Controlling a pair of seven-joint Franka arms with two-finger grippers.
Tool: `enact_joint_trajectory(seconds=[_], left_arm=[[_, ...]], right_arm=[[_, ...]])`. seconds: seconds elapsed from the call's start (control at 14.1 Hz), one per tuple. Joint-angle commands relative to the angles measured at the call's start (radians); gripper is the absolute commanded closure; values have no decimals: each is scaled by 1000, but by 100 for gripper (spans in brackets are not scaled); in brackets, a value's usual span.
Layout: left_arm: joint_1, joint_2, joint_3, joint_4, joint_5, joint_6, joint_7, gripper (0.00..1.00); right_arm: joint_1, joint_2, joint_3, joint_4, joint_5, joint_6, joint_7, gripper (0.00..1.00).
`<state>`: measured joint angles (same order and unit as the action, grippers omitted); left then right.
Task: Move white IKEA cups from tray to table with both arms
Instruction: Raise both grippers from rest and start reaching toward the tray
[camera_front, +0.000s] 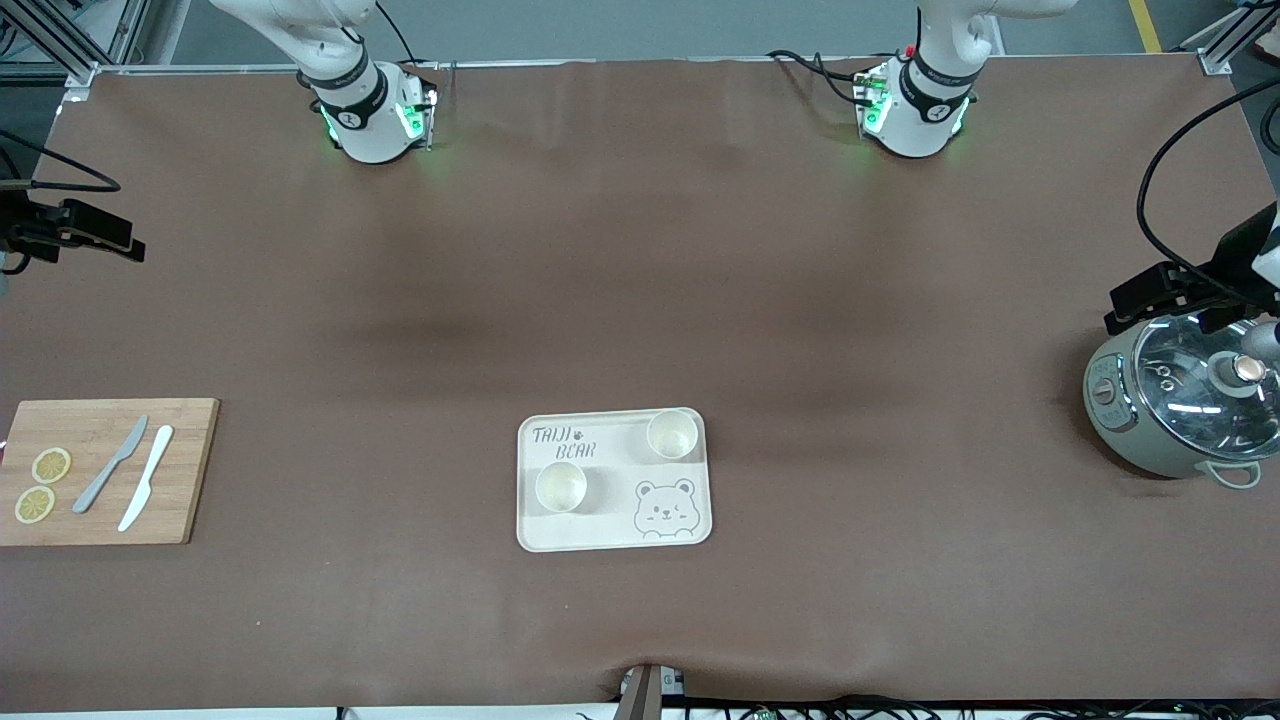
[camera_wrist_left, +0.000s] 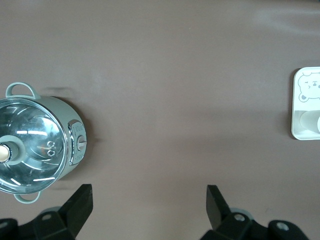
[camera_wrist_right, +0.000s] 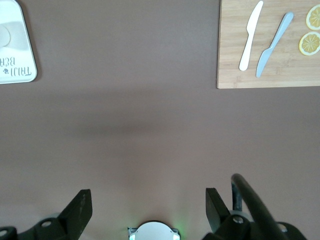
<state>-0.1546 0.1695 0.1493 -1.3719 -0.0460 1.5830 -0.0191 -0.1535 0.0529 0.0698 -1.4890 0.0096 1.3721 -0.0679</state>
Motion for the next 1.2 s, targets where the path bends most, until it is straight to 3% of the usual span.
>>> enact_joint_trajectory(seconds=[0.0,0.42,1.13], left_arm=[[6,12,3,28,-5,-21,11,0],[4,15,3,17,6,-18,16,0],[-14,40,-7,-88,0,-17,2,0]], right_arm=[[8,-2,-2,3,-8,-13,-3,0],[12,-2,-1,15,-5,-8,-16,0],[41,-4,-1,26,3,4,-27,0]])
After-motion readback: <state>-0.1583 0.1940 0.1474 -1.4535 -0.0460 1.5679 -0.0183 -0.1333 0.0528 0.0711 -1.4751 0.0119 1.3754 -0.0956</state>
